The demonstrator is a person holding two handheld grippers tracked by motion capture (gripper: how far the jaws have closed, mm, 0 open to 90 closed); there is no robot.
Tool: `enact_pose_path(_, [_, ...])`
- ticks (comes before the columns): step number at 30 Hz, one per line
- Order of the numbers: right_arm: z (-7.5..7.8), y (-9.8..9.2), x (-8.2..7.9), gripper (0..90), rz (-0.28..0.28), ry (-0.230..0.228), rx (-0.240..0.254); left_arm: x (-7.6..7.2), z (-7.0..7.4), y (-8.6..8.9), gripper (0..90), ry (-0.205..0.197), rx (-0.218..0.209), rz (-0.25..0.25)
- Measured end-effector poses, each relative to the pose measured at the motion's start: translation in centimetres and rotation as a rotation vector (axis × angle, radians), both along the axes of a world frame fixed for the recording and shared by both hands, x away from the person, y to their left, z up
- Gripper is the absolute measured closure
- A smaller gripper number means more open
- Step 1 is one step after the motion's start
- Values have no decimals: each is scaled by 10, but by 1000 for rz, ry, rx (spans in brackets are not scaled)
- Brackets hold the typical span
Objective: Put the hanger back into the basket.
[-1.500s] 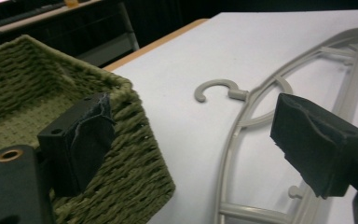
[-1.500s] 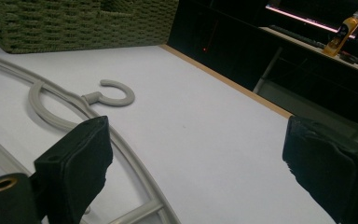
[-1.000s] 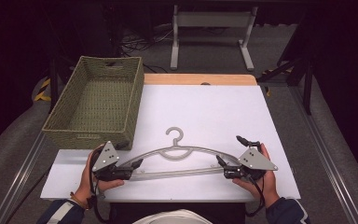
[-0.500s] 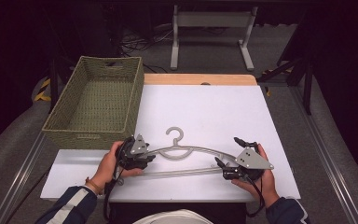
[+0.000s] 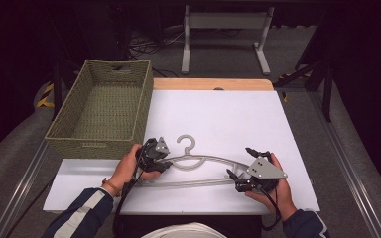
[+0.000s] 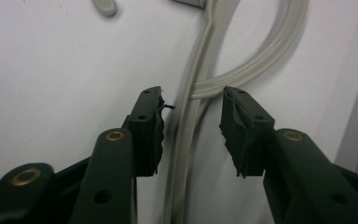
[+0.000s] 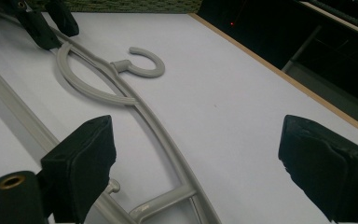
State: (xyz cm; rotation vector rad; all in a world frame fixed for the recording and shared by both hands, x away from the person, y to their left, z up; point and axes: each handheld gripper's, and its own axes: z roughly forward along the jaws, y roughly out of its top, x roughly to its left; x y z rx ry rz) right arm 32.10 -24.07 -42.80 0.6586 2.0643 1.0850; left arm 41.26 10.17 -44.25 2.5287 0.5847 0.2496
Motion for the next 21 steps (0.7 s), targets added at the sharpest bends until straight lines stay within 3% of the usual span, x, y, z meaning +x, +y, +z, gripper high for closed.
enact_pose_path(3, [-1,1,1,176,35,29,-10,2,5,-4,663,70,46,-1])
enact_pose_path(7, [-4,6,0,170,66,50,-46,-1,8,-12,755,79,114,-37])
enact_pose_path(11, [-5,8,1,163,73,58,-62,4,10,-14,756,112,126,-40])
enact_pose_path(14, [-6,7,1,164,74,69,-55,6,11,-20,747,112,163,-50])
enact_pose_path(17, [-5,7,1,174,64,61,-51,9,11,-21,724,115,157,-69])
enact_pose_path(21, [0,1,1,193,14,29,0,11,9,-16,726,118,114,-71])
